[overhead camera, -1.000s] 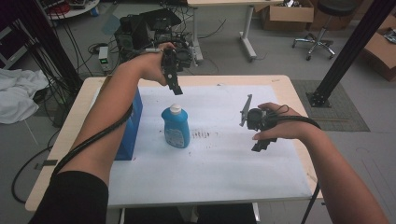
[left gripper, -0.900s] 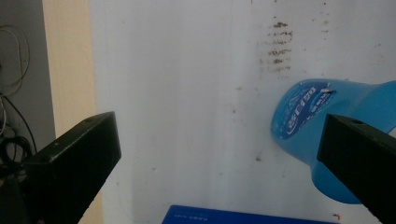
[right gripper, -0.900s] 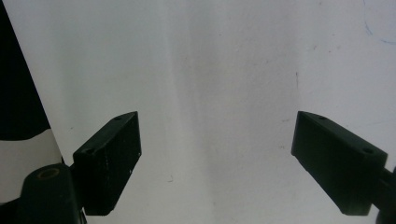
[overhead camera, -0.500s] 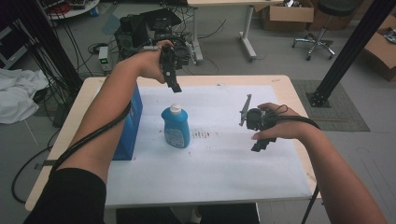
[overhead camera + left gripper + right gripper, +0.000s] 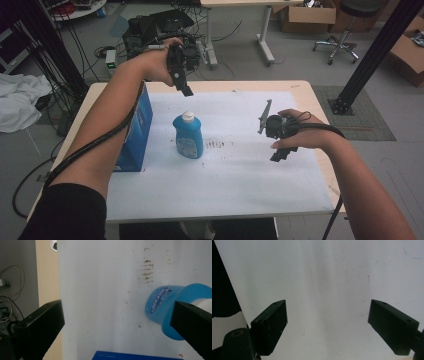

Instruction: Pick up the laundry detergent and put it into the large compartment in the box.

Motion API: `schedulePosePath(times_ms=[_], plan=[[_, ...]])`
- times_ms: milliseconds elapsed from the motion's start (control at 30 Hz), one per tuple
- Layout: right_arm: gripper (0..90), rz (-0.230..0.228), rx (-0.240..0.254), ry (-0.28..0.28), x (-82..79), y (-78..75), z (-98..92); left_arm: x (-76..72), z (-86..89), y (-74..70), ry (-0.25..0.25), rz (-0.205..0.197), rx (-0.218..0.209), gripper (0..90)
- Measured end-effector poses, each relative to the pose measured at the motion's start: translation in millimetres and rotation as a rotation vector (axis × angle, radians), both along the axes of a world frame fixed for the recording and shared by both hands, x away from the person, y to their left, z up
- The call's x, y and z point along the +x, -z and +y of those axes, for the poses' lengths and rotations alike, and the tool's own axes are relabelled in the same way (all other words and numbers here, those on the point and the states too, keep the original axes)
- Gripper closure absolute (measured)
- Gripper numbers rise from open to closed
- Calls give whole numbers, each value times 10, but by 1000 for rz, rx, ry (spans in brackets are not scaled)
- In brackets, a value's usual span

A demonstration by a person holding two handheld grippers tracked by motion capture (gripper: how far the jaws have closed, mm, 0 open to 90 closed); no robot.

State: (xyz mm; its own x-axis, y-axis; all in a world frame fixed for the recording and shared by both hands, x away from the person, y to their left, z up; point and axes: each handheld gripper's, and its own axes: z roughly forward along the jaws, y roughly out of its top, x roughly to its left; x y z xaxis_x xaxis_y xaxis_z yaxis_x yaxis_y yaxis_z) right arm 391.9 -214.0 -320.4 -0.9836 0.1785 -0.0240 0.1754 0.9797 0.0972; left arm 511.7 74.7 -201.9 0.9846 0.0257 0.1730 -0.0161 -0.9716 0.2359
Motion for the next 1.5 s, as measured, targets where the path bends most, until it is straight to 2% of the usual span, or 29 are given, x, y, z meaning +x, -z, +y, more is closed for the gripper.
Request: schedulePosePath(times_ms=[33, 100, 167, 300, 400, 533, 733, 833, 1033, 1200, 1500], plan=[[159, 0, 1, 0, -1, 3, 5, -44, 31, -32, 1, 3, -21, 1], [159, 2, -6, -3, -7, -2, 22, -103, 66, -70, 8, -2, -32, 1], [159, 0, -6, -12, -2, -4, 36, -165, 96, -112, 16, -1, -25, 1], [159, -7, -11, -23, 6, -11, 70, -277, 150, -174, 33, -6, -37, 1], [159, -3, -6, -25, 5, -11, 85, -339, 181, -189, 40, 1, -50, 1], [159, -4, -8, -25, 0, -14, 92, -385, 212, -178, 44, 2, -48, 1], [159, -2, -7, -23, -11, -37, 87, -463, 292, -155, 49, 11, -53, 1], [159, -16, -8, -21, -25, -45, 88, -516, 322, -124, 55, 22, -52, 1], [159, -17, 3, -12, -49, -52, 95, -595, 285, -38, 86, 42, -31, 1], [160, -23, -8, -11, -61, -50, 99, -654, 256, 30, 112, 56, -6, 1], [160, -24, -7, -3, -76, -42, 111, -674, 247, 132, 138, 73, 8, 1]])
